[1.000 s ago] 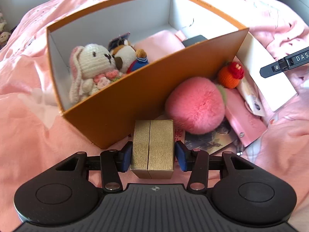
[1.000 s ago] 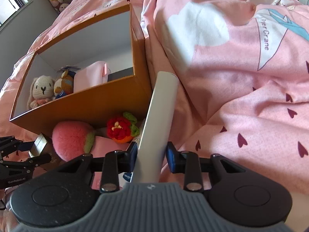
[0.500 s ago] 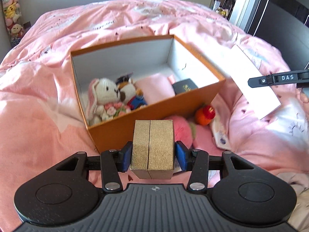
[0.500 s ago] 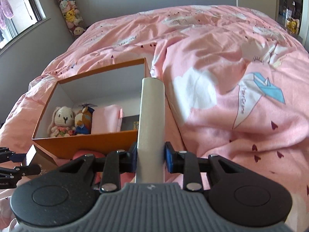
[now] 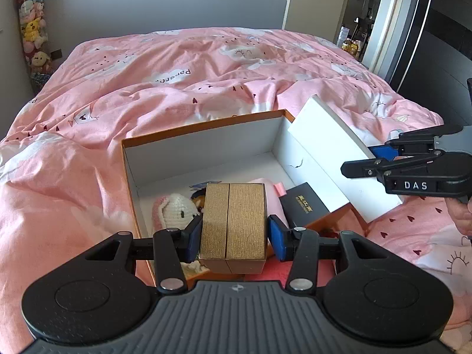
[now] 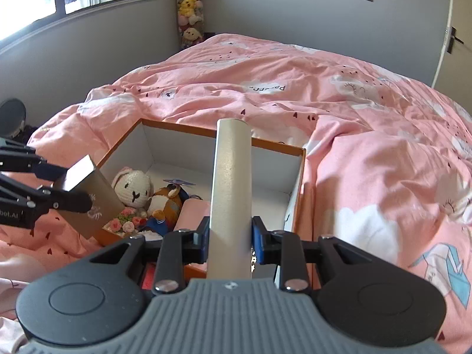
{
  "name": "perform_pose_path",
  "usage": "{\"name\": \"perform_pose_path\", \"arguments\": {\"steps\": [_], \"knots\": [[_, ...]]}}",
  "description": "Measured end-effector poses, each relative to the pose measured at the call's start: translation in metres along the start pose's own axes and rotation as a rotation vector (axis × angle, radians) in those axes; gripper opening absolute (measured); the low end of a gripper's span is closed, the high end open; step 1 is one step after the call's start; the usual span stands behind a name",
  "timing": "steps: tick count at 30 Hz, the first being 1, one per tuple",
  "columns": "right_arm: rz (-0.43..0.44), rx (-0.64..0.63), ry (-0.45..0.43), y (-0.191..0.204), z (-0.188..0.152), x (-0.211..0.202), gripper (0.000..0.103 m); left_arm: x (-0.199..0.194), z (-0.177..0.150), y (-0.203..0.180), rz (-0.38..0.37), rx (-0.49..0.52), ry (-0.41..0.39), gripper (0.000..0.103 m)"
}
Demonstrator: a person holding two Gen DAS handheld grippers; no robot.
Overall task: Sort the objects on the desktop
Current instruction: 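Carry the gold box and white tube over the orange box with both tools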
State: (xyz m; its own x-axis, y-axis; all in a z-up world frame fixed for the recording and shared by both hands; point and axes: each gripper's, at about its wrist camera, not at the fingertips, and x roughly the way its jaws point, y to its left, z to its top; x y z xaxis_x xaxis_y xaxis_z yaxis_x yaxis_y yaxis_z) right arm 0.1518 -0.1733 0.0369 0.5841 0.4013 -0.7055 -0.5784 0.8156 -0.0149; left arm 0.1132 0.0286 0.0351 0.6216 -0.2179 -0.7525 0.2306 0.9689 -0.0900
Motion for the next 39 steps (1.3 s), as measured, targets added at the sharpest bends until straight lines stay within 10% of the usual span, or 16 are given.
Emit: {"name": "perform_pose_path", "arguments": {"steps": [23,39], "knots": [[0.051,-0.526,0.116,0.033,0.051,0.125,0.03,0.064,0.041,0.054,0.104,-0.041,0.111,0.054],[0.008,-1.182,0.109,0.047,0.021,0.171,0.03,0.08,0.046,0.067,0.1,-0.022,0.152,0.054]]}}
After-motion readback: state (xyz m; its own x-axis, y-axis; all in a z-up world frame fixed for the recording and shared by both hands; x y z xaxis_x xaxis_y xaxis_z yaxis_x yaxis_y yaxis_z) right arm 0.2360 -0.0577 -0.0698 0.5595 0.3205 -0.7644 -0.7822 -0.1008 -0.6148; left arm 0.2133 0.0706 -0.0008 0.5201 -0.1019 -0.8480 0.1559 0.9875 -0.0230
